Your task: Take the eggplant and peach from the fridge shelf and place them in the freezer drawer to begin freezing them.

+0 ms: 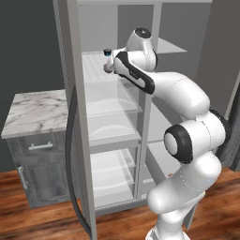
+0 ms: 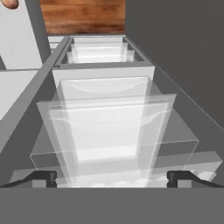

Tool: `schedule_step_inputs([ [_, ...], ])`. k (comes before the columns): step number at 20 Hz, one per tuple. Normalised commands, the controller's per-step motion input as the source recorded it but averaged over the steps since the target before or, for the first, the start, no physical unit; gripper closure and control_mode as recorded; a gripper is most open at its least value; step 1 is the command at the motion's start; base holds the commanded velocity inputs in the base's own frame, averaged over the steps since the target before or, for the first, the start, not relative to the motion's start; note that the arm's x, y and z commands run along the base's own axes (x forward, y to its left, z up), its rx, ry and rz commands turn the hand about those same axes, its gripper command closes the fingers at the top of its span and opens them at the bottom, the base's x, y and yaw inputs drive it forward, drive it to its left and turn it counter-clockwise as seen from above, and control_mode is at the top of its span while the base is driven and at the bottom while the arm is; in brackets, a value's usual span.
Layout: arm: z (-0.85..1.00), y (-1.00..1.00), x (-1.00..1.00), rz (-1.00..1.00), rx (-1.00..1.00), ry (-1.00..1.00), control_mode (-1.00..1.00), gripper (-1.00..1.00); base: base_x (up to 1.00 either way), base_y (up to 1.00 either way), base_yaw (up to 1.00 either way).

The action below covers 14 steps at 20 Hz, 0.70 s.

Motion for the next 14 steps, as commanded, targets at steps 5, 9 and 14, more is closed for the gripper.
schedule_step_inputs([
  [5, -0.16, 0.11, 0.30, 0.00, 0.02, 0.00, -1.00, -1.00, 0.00, 0.00, 0.00],
  [9, -0.32, 0.09, 0.44, 0.00, 0.01, 0.00, -1.00, -1.00, 0.00, 0.00, 0.00],
  [14, -0.16, 0.02, 0.45, 0.00, 0.00, 0.00, -1.00, -1.00, 0.00, 0.00, 0.00],
])
